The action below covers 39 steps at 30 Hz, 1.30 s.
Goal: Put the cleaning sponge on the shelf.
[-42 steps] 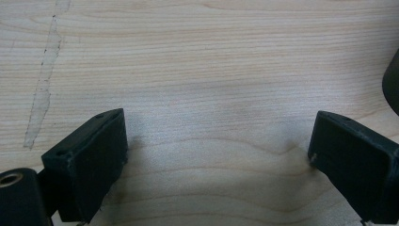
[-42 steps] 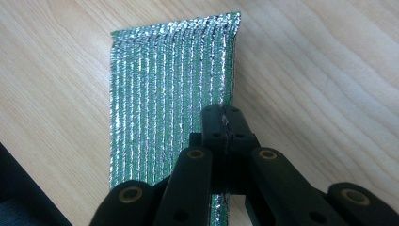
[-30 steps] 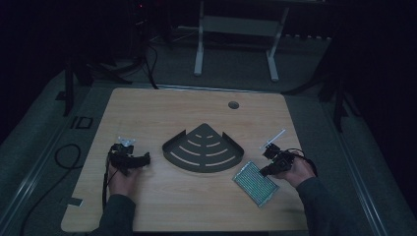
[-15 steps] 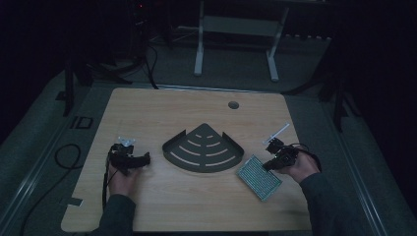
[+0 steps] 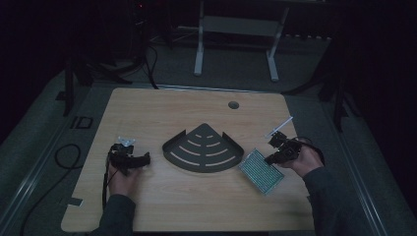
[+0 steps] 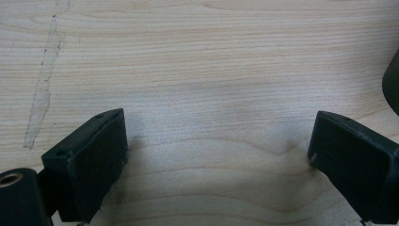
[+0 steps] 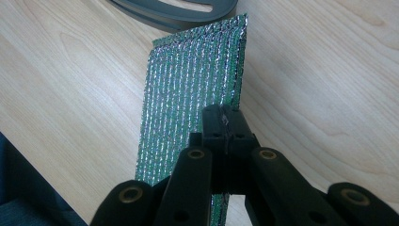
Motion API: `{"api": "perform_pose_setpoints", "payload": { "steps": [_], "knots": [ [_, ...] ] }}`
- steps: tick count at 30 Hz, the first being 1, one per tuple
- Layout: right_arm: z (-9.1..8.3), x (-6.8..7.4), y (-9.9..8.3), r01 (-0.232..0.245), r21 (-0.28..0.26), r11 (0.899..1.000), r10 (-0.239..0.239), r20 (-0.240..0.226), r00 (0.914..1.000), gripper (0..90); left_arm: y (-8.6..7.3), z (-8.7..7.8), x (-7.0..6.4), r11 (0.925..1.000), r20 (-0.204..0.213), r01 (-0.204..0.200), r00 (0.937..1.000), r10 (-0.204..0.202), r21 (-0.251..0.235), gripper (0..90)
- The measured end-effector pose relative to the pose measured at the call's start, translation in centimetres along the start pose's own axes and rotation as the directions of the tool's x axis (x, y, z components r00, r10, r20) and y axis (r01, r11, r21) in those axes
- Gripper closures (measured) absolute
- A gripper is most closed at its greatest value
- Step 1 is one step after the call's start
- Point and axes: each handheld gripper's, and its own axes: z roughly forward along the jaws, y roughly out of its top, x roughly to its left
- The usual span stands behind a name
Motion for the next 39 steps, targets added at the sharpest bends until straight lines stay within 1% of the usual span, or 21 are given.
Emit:
{"api": "perform_pose_setpoints", "payload": {
  "steps": [10, 28, 39],
  "knots": [
    [-1.0, -0.2, 0.9, 0.003, -0.014, 1.000, -0.003, 0.012, 0.9999, 89.6, 0.0, 0.0, 0.0, 1.0000, 0.000, 0.001, 1.0000, -0.001, -0.001, 5.5],
    [-2.9, 0.0, 2.6, 0.024, -0.043, 0.999, -0.023, 0.036, 0.9991, 89.7, 0.0, 0.0, 0.0, 1.0000, 0.000, 0.000, 1.0000, 0.000, -0.001, 5.5],
    [-3.7, -0.3, 3.9, 0.028, -0.065, 0.998, -0.026, 0.030, 0.9992, 89.6, 0.0, 0.0, 0.0, 1.0000, 0.000, 0.001, 1.0000, -0.001, 0.000, 5.5]
  ]
}}
